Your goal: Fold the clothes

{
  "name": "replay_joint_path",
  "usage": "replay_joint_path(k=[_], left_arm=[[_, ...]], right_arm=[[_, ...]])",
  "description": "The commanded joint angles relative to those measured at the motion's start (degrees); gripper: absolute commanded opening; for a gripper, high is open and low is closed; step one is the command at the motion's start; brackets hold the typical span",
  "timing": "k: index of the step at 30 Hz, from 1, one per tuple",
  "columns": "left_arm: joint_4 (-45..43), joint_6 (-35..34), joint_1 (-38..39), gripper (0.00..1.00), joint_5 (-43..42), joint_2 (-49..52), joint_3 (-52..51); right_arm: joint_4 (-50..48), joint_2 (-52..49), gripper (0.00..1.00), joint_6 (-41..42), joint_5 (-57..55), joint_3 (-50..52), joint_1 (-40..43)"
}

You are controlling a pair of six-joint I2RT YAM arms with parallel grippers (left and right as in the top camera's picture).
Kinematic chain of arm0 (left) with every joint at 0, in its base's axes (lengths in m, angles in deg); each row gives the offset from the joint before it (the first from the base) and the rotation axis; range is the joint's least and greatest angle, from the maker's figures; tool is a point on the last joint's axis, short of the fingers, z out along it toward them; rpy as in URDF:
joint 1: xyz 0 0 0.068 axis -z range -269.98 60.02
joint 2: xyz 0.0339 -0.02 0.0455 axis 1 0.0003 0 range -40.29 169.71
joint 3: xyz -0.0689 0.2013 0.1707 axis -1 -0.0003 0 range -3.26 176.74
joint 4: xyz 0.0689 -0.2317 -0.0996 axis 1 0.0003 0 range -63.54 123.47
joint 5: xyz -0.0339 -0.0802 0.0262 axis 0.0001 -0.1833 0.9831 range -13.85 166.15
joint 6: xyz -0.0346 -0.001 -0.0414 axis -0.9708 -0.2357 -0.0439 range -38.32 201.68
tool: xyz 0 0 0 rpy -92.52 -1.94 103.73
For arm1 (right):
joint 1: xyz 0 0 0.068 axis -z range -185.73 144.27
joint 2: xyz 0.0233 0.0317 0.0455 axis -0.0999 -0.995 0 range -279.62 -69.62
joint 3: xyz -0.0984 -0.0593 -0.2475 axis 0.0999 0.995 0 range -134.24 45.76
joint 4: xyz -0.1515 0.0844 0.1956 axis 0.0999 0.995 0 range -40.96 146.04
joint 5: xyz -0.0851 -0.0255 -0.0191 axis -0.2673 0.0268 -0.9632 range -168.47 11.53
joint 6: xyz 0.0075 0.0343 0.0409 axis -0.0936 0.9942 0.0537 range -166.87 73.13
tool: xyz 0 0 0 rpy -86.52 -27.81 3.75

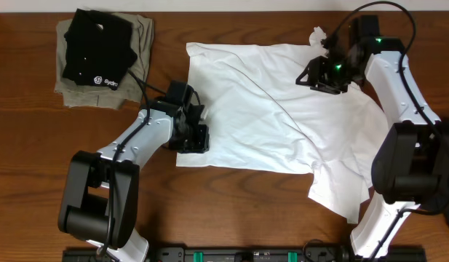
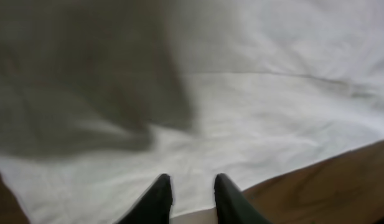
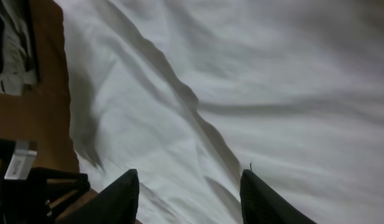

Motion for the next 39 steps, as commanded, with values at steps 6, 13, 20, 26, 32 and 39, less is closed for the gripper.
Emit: replay_joint_path(k=[6,13,20,26,32,39], left_arm=[[0.6,-5.4,0.1,0.06,4.4,2.0,-0.7],[0.7,-7.7,0.1,0.06,5.6,4.1,-0.7],[2.4,-11.6,-0.6,0.06,7.6,5.5,-0.7],[3.7,-13.3,-2.8,0.06,7.8,5.7,-0.7],[5.6,-15.7,-7.1,0.06,7.8,5.7,-0.7],[9.8,-17.5,-9.4,0.06,8.3,5.7,-0.7]], right_arm=[[1.9,0.2,0.47,-1.0,-0.3,-0.3,-0.7],[2.8,0.2,0.45,-1.0,-0.4,-0.3,-0.7],[3.3,0.2,0.45,-1.2,-1.2,-0.3,-0.7],[3.6,0.2,0.45,-1.2,-1.9,-0.3,-0.7],[3.7,0.2,0.45,-1.2,-2.9,-0.3,-0.7],[3.3,0.2,0.45,-1.2,-3.3,-0.3,-0.7]])
